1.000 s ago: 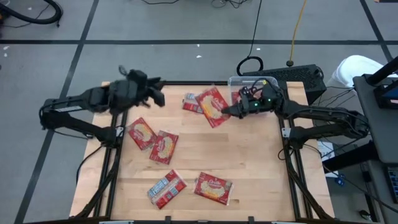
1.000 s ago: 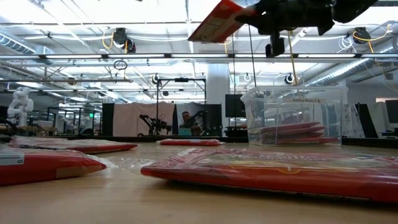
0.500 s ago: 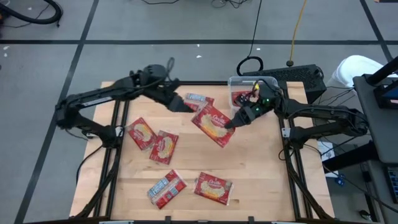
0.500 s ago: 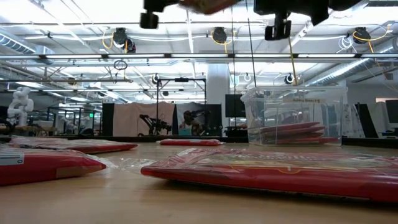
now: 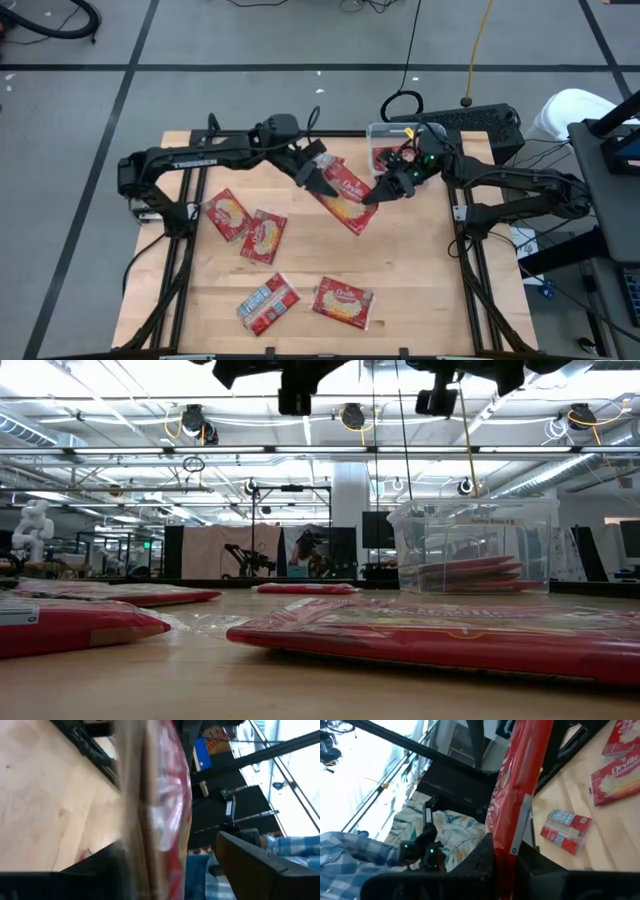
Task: Sort popcorn bags into baskets
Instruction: Put the popcorn bag into the transparent container
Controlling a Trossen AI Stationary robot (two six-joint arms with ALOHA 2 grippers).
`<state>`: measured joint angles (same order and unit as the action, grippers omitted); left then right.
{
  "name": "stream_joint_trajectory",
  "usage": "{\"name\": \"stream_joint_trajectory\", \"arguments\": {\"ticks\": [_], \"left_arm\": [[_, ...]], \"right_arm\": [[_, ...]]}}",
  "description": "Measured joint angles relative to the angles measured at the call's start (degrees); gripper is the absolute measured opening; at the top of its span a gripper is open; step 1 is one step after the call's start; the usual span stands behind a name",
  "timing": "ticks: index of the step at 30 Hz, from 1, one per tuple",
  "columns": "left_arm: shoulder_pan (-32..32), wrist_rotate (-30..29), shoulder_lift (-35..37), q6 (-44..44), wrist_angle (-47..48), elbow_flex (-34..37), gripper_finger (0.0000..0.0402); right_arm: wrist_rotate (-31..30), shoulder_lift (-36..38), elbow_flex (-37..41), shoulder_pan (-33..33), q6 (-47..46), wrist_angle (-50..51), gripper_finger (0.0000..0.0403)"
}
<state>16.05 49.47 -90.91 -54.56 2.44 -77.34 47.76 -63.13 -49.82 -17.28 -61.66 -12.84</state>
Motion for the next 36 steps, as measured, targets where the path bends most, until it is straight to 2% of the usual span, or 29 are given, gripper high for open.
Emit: {"name": "stream_joint_trajectory", "arguments": {"ticks": [5,13,16,23,27,32,36], "left_arm": [[0.03,0.48,0.15,0.84,-0.01,0.0,0.0225],[0.47,-0.55,0.12,2.66,0.29,0.0,0.0073],[1.14,-0.98,0.12,3.03,0.83,0.0,0.0021],[5.49,-0.99,1.16,3.59,0.78,0.0,0.0032],[9.36,-1.27,3.45,4.96,-0.25,-0.12,0.0019],[14.04,-3.1,5.26,6.16,-0.9,-0.09,0.0018],[15.91,-6.89,5.48,4.93,-2.66,0.0,0.0034]], "right_arm": [[0.47,-0.01,0.0,-1.21,1.61,2.16,0.0015],[0.7,0.02,0.0,-3.23,2.61,4.06,0.0017],[-0.15,0.1,0.0,-3.72,2.47,4.06,0.003],[-4.77,2.15,0.02,-6.98,-0.16,3.78,0.0112],[-5.97,4.64,0.02,-9.75,0.2,5.05,0.0153],[-13.24,7.87,0.07,-11.8,2.66,6.29,0.0168],[-22.66,9.03,0.07,-12.17,3.88,3.91,0.0169]]}}
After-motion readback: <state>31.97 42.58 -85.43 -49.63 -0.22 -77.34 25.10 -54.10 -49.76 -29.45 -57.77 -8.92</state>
